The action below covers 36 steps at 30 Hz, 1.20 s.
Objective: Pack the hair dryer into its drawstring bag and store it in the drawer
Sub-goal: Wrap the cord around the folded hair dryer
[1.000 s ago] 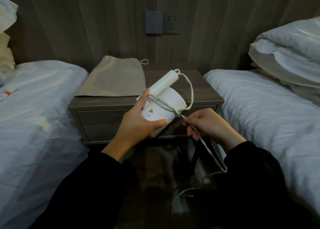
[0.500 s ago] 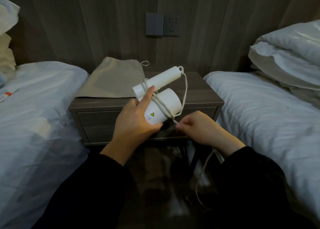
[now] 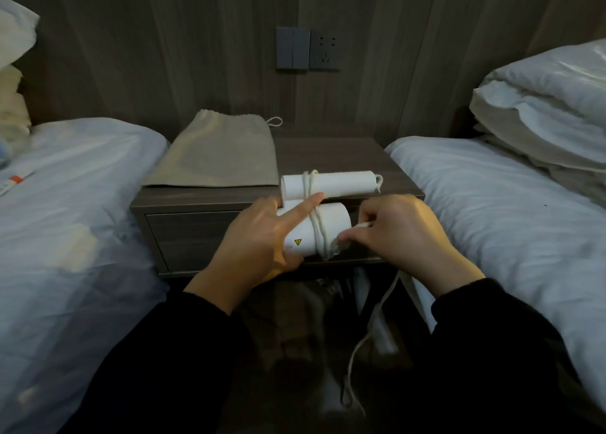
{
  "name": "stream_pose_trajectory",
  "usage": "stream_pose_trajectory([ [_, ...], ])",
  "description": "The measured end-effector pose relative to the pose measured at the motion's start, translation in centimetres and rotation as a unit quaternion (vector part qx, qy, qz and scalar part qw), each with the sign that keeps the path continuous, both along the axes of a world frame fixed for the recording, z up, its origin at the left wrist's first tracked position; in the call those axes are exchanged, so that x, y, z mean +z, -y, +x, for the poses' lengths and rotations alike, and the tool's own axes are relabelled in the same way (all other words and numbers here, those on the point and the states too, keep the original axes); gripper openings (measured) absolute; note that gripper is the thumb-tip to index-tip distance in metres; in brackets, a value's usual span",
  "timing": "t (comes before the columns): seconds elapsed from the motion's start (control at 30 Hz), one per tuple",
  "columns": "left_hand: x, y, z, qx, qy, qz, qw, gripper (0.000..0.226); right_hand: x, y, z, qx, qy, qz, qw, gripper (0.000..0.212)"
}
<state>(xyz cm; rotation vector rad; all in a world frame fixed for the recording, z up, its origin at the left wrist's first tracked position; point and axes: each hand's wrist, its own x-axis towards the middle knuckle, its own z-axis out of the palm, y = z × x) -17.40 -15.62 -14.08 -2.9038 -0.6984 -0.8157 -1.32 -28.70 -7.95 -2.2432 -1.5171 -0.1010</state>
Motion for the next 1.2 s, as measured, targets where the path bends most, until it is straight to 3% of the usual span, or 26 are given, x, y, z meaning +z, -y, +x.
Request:
stream_pose_trajectory([
  [0.1, -0.2, -0.1, 0.1, -0.006, -0.008, 0.009, 1.0, 0.098, 0.0, -0.2, 0.5, 0.036, -0.11, -0.016, 0.993, 0.032],
  [0.2, -0.4, -0.5, 0.0, -0.01, -0.03, 0.027, 0.999, 0.1, 0.1, 0.4, 1.5, 0.137, -0.208, -0.055, 0.967, 0.007],
  [0.3, -0.5, -0.6, -0.1, -0.019, -0.054, 0.029, 0.998, 0.102, 0.3, 0.6, 2.5, 0.162, -0.177, -0.039, 0.97, 0.017],
  [0.4, -0.6, -0.5, 0.2, -0.038, -0.077, 0.031, 0.996, 0.102, -0.2, 0.0, 2.4, 0.06, -0.107, 0.094, 0.988, 0.002],
  [0.53, -0.7, -0.3, 0.4, -0.068, -0.072, 0.043, 0.994, 0.097, -0.9, -0.1, 2.7, -0.047, -0.027, 0.13, 0.99, 0.028],
  [0.67, -0.5, 0.0, 0.4, -0.075, -0.083, 0.027, 0.993, 0.097, -0.7, -0.1, 3.7, 0.009, -0.12, 0.122, 0.985, 0.01],
  [0.8, -0.4, 0.7, 0.4, -0.089, -0.097, 0.03, 0.991, 0.092, -0.8, 0.0, 4.9, 0.069, -0.106, 0.108, 0.986, 0.018],
  [0.93, -0.5, 1.3, 0.9, -0.097, -0.095, 0.067, 0.989, 0.091, -1.3, -0.6, 4.3, 0.02, -0.142, 0.147, 0.979, 0.007],
  [1.2, -0.6, 2.1, 1.4, -0.09, -0.119, 0.018, 0.989, 0.09, -1.9, -1.3, 2.7, -0.016, -0.178, 0.193, 0.965, 0.007],
])
